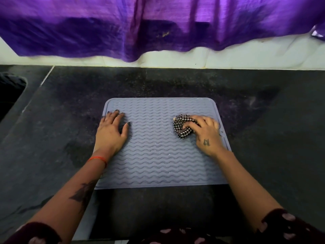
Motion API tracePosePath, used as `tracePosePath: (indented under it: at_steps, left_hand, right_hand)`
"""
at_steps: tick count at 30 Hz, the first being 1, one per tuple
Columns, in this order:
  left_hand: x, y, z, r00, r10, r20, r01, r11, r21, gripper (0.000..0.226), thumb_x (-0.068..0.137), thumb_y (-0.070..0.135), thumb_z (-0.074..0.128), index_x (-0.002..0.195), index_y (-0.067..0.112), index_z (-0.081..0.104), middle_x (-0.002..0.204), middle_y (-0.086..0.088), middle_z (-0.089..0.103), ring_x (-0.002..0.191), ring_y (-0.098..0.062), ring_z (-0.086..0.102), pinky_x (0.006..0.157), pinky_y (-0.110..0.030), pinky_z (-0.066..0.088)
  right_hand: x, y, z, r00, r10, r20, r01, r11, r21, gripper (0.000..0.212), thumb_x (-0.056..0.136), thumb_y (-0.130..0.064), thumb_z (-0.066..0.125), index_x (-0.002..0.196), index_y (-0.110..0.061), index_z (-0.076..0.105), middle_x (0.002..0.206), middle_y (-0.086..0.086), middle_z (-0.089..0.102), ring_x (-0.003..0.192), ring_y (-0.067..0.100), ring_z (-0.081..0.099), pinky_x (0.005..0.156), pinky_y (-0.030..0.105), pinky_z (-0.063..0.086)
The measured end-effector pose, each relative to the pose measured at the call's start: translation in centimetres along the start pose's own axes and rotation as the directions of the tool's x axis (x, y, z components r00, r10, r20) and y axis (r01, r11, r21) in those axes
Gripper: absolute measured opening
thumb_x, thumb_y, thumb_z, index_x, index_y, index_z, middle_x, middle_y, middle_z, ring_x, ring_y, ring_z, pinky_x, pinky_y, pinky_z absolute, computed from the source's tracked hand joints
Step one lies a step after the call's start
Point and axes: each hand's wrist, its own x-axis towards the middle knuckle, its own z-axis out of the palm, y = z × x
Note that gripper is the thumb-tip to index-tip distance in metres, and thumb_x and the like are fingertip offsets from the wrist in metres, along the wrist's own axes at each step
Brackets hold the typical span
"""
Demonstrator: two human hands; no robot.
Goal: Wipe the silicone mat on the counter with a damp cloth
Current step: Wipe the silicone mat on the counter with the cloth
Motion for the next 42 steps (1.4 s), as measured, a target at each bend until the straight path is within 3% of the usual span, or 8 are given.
tracePosePath:
  at_steps: [6,11,16,22,27,32,35,42]
  left_hand:
    - [0.1,0.0,0.0,1.0,-0.006,0.004,0.006,1.0,-0.002,0.06,0.088,0.047,0.034,0.137,0.014,0.045,0.146,-0.009,0.039,0.138,-0.027,0.029,0.117,-0.039,0.015]
    - [0.0,0.0,-0.1,1.0,-0.009,-0.01,0.009,1.0,-0.01,0.06,0.087,0.047,0.034,0.136,0.014,0.046,0.146,-0.009,0.041,0.138,-0.027,0.03,0.117,-0.038,0.015]
    - [0.0,-0.1,-0.1,1.0,-0.002,-0.016,0.001,1.0,-0.011,0.061,0.086,0.048,0.033,0.135,0.013,0.048,0.144,-0.009,0.042,0.137,-0.027,0.032,0.117,-0.038,0.016]
    - [0.1,-0.1,-0.1,1.0,-0.001,-0.019,0.001,1.0,-0.014,0.062,0.086,0.05,0.032,0.134,0.015,0.048,0.144,-0.008,0.043,0.136,-0.026,0.033,0.117,-0.038,0.017]
    - [0.1,-0.2,-0.1,1.0,-0.001,-0.023,0.0,1.0,-0.014,0.066,0.084,0.053,0.029,0.134,0.014,0.049,0.143,-0.009,0.045,0.136,-0.027,0.034,0.117,-0.038,0.017]
    - [0.2,-0.1,-0.1,1.0,-0.004,-0.029,0.003,1.0,-0.029,0.064,0.084,0.051,0.032,0.133,0.014,0.051,0.142,-0.009,0.045,0.136,-0.027,0.034,0.117,-0.038,0.018]
    - [0.1,-0.2,-0.2,1.0,-0.009,-0.024,0.008,0.999,-0.041,0.06,0.085,0.048,0.036,0.133,0.014,0.05,0.143,-0.008,0.045,0.136,-0.026,0.034,0.117,-0.037,0.017]
    - [0.2,-0.4,0.0,1.0,-0.007,-0.017,0.007,0.999,-0.044,0.059,0.086,0.048,0.038,0.134,0.015,0.049,0.144,-0.007,0.044,0.136,-0.024,0.033,0.117,-0.037,0.016]
  right_hand:
    - [3.4,1.4,-2.4,0.996,-0.014,0.093,0.003,0.994,0.114,0.053,0.076,0.009,0.053,0.105,-0.033,0.066,0.131,-0.005,0.053,0.118,0.026,0.042,0.094,0.036,0.024]
    - [3.7,0.6,-0.3,0.998,0.015,0.06,-0.011,0.997,-0.071,0.066,0.071,0.005,0.051,0.121,-0.037,0.054,0.142,-0.006,0.041,0.124,0.026,0.034,0.094,0.035,0.018]
    - [6.4,2.2,-2.0,0.995,-0.013,0.095,0.005,0.996,0.092,0.06,0.076,0.009,0.05,0.113,-0.037,0.062,0.133,-0.005,0.052,0.122,0.028,0.041,0.1,0.042,0.027]
    - [6.7,0.6,0.1,0.992,0.101,0.071,-0.094,0.991,-0.095,0.066,0.082,-0.002,0.047,0.13,-0.048,0.045,0.147,-0.006,0.034,0.127,0.026,0.03,0.1,0.038,0.018]
    - [8.2,2.8,-1.7,0.995,0.062,0.083,-0.067,0.996,0.056,0.062,0.087,0.002,0.045,0.124,-0.047,0.052,0.141,-0.002,0.044,0.122,0.028,0.037,0.099,0.041,0.025]
    - [7.2,3.3,-0.5,0.989,0.137,0.056,-0.13,0.985,-0.114,0.066,0.086,-0.001,0.042,0.131,-0.049,0.042,0.148,-0.004,0.032,0.126,0.028,0.029,0.102,0.044,0.02]
    - [8.4,3.7,-1.7,0.979,0.153,0.136,-0.152,0.988,-0.016,0.062,0.088,0.0,0.043,0.126,-0.048,0.049,0.146,-0.003,0.036,0.125,0.027,0.03,0.1,0.042,0.021]
    - [6.4,5.0,-0.8,0.956,0.293,0.016,-0.29,0.952,-0.101,0.064,0.089,0.002,0.037,0.13,-0.047,0.044,0.147,-0.001,0.032,0.121,0.028,0.029,0.095,0.038,0.02]
